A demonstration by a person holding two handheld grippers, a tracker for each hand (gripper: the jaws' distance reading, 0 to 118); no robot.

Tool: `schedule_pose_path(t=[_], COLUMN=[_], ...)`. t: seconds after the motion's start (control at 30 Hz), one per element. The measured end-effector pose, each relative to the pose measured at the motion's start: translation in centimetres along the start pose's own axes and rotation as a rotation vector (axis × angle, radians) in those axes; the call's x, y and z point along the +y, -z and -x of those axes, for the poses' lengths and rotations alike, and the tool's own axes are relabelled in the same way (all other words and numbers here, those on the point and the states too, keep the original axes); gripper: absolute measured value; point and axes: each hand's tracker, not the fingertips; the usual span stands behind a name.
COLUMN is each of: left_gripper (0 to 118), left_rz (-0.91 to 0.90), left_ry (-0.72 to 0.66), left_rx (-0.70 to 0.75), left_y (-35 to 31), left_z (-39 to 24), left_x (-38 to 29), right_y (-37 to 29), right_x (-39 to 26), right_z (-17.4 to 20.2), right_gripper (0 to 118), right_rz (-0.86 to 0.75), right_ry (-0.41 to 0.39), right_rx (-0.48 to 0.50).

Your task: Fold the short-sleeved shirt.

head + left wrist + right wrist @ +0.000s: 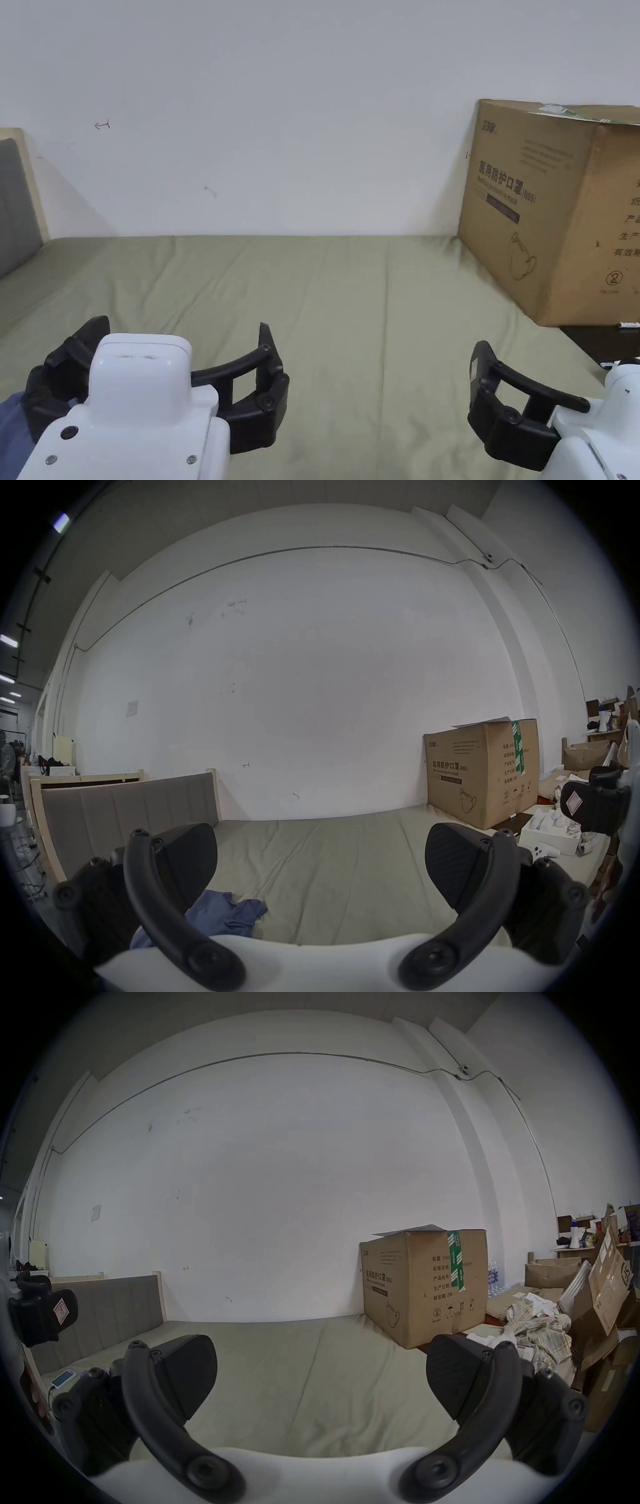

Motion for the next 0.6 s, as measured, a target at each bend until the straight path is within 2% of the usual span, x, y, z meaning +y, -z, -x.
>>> schedule_pose_path(t=[0.03, 0.13, 0.2, 0.23, 0.27, 0.3, 0.33, 0.37, 0.43, 0.6], left_gripper=[115, 93, 65, 46, 16, 0, 0, 0, 0, 0], left_rz=[-0.001, -0.014, 0.002, 0.028, 0.052, 0.084, 0.096, 0.089, 0.108, 0.115], left_ry=[-0.003, -0.003, -0.031, -0.04, -0.036, -0.028, -0.023, -0.038, -0.074, -0.054], left_rx=[0.001, -0.001, -0.049, -0.063, -0.045, -0.012, 0.032, 0.031, 0.001, -0.015], left_y=[0.0, 0.0, 0.1, 0.3, 0.4, 0.6, 0.8, 0.8, 1.1, 1.4], left_z=[0.0, 0.1, 0.3, 0.3, 0.1, 0.0, 0.0, 0.1, 0.5, 0.2], left_x=[0.0, 0.0, 0.1, 0.2, 0.3, 0.3, 0.2, 0.1, 0.0, 0.0], right_y=[0.0, 0.1, 0.0, -0.1, -0.1, -0.1, 0.4, 0.6, 0.9, 0.9], right_x=[0.1, 0.2, 0.4, 0.6, 0.8, 0.9, 0.9, 0.7, 0.5, 0.3], right_z=[-0.1, -0.1, -0.3, -0.4, -0.4, -0.5, -0.4, -0.6, -1.3, -1.6], right_gripper=[118, 118, 114, 104, 60, 5, 0, 0, 0, 0], right_rz=[0.002, 0.009, 0.022, 0.028, 0.03, 0.027, 0.049, 0.055, 0.069, 0.092], right_ry=[0.0, -0.014, -0.007, 0.016, 0.026, 0.028, 0.022, 0.019, 0.062, 0.034], right_rx=[0.006, 0.014, 0.08, 0.101, 0.103, 0.095, 0.058, 0.011, 0.074, 0.053])
